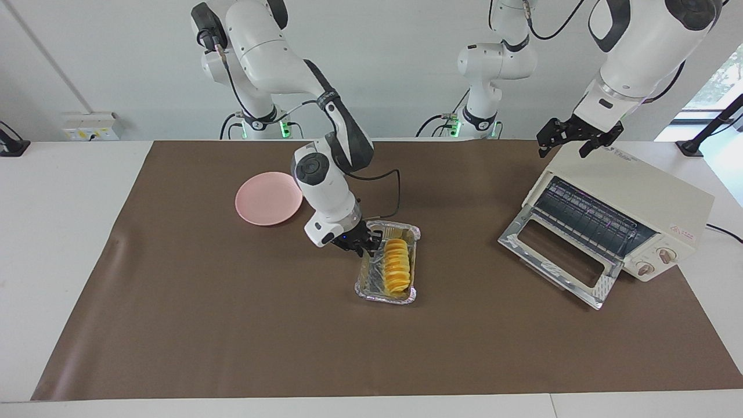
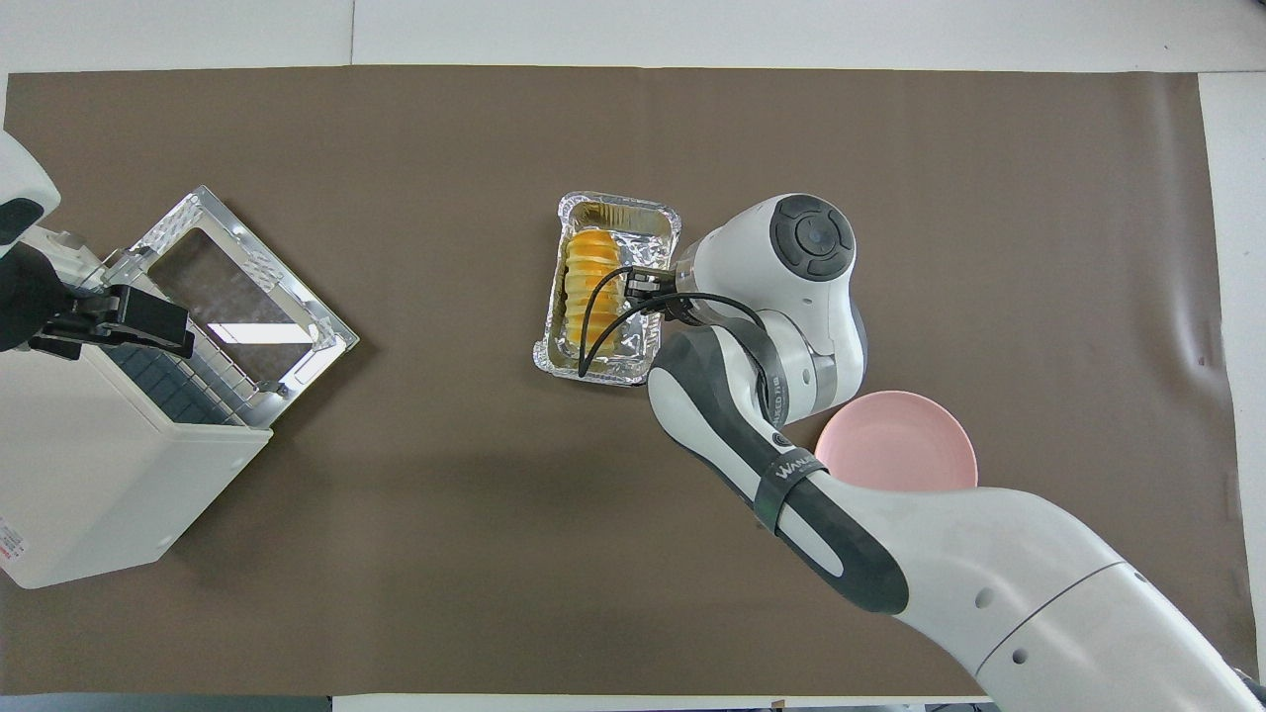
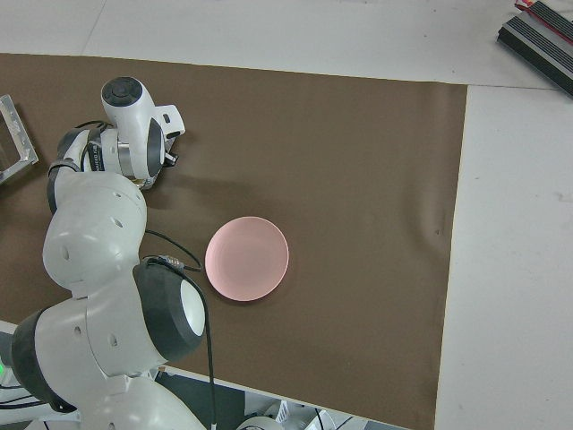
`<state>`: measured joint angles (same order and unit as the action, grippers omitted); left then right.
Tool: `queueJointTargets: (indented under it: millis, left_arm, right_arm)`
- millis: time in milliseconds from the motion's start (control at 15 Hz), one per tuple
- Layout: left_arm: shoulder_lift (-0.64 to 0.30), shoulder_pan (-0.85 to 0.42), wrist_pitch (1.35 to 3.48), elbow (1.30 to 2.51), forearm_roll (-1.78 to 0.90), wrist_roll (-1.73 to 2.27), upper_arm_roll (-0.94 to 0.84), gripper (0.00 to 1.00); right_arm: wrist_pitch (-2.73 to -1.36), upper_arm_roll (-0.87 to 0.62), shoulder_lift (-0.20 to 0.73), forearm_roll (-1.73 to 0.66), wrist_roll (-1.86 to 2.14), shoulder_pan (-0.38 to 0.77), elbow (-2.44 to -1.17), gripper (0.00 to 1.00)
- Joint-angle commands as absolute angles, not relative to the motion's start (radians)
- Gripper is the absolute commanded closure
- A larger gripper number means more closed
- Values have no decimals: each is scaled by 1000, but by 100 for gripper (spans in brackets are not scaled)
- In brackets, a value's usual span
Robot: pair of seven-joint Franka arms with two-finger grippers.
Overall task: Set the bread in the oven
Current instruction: 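Grasp the foil tray with the left gripper while the right gripper withdraws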
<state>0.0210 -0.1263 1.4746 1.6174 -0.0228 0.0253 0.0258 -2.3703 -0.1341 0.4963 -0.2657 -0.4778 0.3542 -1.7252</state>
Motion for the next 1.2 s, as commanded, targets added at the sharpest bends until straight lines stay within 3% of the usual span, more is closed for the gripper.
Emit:
queueJointTargets:
  millis: [0,134,268,602,803,1137]
  left_arm:
    - [37,-132,1489,1629,-34,41,18,0]
    - [32,-173,1541,1624,-3,124,9,0]
    - [20,-190,1551,1611,-15,127,2,0]
    - [-110,-314,1539,1503,-103,227,-6,0]
    - [-251,-412,1593,1395,-136,351,-6,0]
    - [-357,-552,1805,1390,-192,538,-5,0]
  right_arm:
    - [-2262,-133,495,-226,-483,330,-1651,55]
    - [-2125,-109,477,-193,-483,308,-1570,46]
    - [-2073,-98,387,-187,-479,278,-1580,42]
    - [-1855,-98,204,-129,-286,91,-1601,0]
    - [-1743,-97,129,-77,-122,-27,-1601,0]
    - [-1634,-97,78,-23,-42,-84,-1605,0]
